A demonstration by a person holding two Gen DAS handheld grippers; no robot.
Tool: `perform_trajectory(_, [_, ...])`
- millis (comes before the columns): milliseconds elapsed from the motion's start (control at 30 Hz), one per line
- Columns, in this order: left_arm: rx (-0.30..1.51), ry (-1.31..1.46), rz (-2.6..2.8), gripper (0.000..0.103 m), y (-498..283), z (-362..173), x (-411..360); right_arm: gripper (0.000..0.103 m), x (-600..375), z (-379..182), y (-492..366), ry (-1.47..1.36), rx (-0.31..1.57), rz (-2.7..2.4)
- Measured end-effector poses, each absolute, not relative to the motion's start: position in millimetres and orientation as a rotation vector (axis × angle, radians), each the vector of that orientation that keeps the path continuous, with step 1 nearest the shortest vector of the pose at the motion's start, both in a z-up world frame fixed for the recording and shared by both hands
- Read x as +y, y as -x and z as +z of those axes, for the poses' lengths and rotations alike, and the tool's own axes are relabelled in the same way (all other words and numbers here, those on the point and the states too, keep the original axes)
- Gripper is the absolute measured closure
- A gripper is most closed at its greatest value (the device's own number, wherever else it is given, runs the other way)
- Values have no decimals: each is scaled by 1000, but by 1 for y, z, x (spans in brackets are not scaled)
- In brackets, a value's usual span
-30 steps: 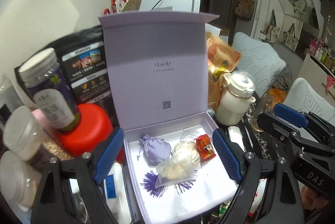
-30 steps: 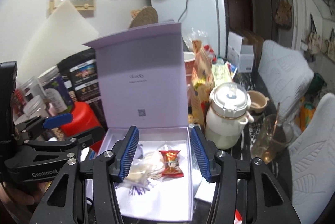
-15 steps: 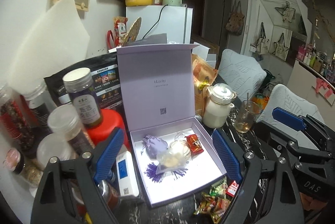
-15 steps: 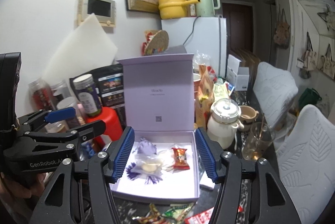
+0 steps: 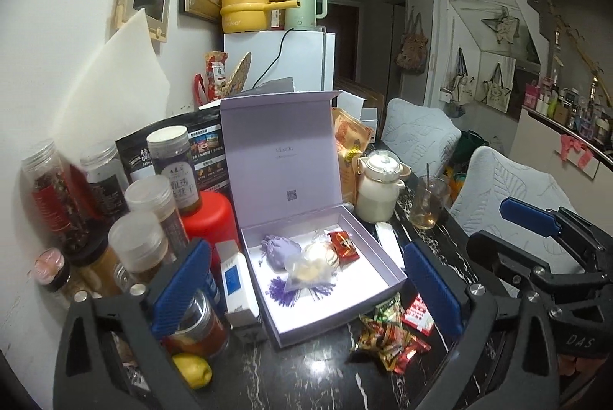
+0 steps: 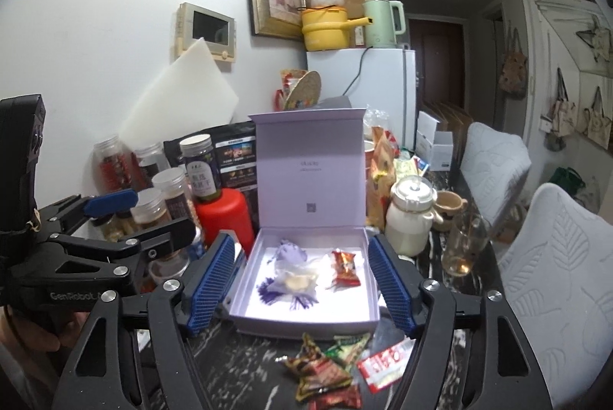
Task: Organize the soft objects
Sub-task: 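Withdraw both tools from the box toward the pile of snack packets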
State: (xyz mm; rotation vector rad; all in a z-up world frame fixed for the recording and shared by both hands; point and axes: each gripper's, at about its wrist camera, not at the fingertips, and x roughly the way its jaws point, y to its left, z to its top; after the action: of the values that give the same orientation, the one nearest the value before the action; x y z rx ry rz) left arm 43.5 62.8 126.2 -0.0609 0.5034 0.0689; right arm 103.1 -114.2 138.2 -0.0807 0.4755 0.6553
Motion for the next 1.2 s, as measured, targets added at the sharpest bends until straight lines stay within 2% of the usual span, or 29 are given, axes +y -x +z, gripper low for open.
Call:
perform_trajectory(533, [562, 91, -23, 1, -10, 86, 54, 25, -134, 96, -59, 108, 516, 600])
perform_trajectory(1200, [785, 60, -196, 1, -50, 1, 3, 25, -182, 15, -57, 77, 687, 455])
